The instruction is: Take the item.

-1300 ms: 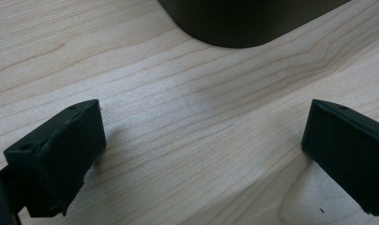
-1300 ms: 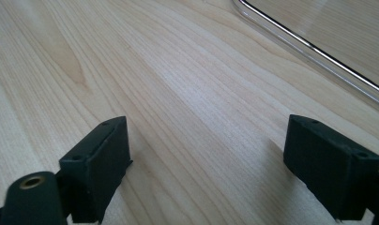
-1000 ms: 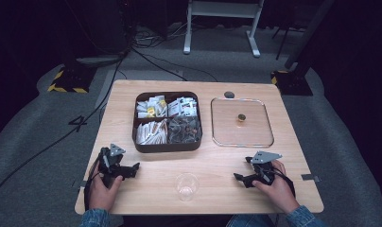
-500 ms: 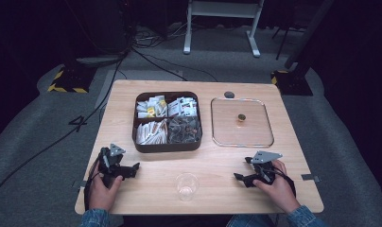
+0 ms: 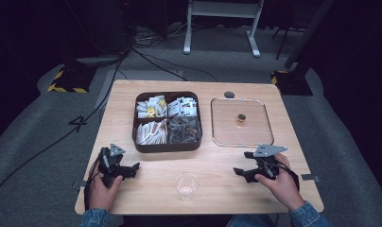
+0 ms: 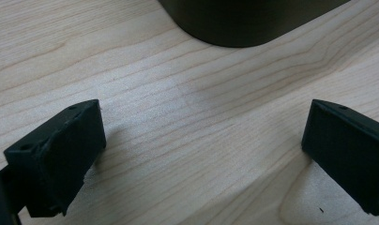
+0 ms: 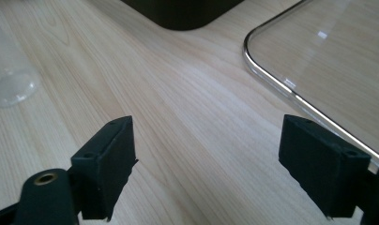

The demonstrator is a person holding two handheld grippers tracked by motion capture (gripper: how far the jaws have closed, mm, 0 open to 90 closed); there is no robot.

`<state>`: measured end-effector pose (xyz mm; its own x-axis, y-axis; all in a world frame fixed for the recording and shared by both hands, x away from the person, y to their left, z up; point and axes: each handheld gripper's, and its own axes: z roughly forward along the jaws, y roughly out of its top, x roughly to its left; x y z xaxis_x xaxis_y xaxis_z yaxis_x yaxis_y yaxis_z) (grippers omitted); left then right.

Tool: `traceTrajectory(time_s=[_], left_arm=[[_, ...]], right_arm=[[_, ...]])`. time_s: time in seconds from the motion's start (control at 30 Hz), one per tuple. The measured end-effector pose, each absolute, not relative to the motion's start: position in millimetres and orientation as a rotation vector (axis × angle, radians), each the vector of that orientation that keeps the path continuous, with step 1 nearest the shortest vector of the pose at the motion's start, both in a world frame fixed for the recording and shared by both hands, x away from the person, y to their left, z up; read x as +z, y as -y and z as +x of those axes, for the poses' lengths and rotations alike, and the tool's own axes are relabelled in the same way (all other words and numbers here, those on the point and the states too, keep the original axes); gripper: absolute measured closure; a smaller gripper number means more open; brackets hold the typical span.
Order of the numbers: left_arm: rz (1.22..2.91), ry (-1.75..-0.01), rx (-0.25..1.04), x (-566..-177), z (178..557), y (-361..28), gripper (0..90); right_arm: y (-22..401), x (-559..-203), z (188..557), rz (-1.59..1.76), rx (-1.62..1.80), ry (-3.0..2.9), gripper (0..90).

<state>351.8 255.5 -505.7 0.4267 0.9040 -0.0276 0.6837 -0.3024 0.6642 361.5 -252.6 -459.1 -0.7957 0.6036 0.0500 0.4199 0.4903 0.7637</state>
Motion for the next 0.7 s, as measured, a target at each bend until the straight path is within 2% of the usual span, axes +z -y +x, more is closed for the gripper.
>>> traceTrajectory(time_s=[0.23,0.7], left_arm=[[2.081,-1.334,0.474,-506,352,-256,0.3],[2.076,-1.338,0.477,-506,351,-255,0.3]], right_arm=[[245,-434,367,0.884,1.218,-2.507,24.0],[221,-404,383,0.752,1.229,-2.499,20.4]])
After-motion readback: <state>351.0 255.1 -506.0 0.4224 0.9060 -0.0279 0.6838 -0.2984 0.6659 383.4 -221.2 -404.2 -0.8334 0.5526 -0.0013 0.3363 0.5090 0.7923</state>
